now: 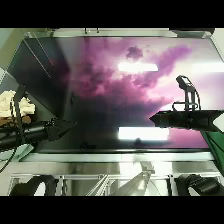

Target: Fold the shirts.

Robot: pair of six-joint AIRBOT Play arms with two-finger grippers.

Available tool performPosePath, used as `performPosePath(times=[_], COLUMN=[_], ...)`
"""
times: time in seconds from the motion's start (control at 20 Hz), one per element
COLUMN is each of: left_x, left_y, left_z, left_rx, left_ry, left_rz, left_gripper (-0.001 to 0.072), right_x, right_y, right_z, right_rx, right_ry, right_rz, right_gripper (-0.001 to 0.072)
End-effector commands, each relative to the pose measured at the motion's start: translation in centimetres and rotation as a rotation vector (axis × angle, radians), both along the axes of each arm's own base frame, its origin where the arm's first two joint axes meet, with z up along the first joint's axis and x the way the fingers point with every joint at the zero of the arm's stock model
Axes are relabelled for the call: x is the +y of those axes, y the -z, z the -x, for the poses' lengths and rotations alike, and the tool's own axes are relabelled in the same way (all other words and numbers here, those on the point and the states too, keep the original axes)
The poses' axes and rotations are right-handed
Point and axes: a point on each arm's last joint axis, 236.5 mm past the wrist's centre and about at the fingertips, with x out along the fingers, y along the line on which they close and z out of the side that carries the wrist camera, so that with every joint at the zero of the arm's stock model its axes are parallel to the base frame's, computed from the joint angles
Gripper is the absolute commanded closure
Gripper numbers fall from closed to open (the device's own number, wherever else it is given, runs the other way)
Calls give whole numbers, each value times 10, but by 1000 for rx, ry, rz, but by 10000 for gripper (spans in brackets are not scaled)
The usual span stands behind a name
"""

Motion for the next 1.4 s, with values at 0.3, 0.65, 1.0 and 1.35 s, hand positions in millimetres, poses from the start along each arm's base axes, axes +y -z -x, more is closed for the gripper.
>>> performPosePath(times=[0.3,0.65,1.0,1.35], left_x=[33,238,373,404], left_y=[-22,-68,20,141], left_z=[-37,-137,-169,-159], left_rx=[-76,-88,142,524], left_ry=[-129,-580,-696,-569], left_rz=[-73,-352,-595,-792], left_gripper=[693,-5,-6,-5], right_x=[0,0,0,0], right_y=[0,0,-7,-8], right_z=[0,0,-13,-16], right_rx=[-1,-1,-55,-65], right_ry=[0,0,30,36], right_rz=[0,0,-15,-18], right_gripper=[687,687,687,687])
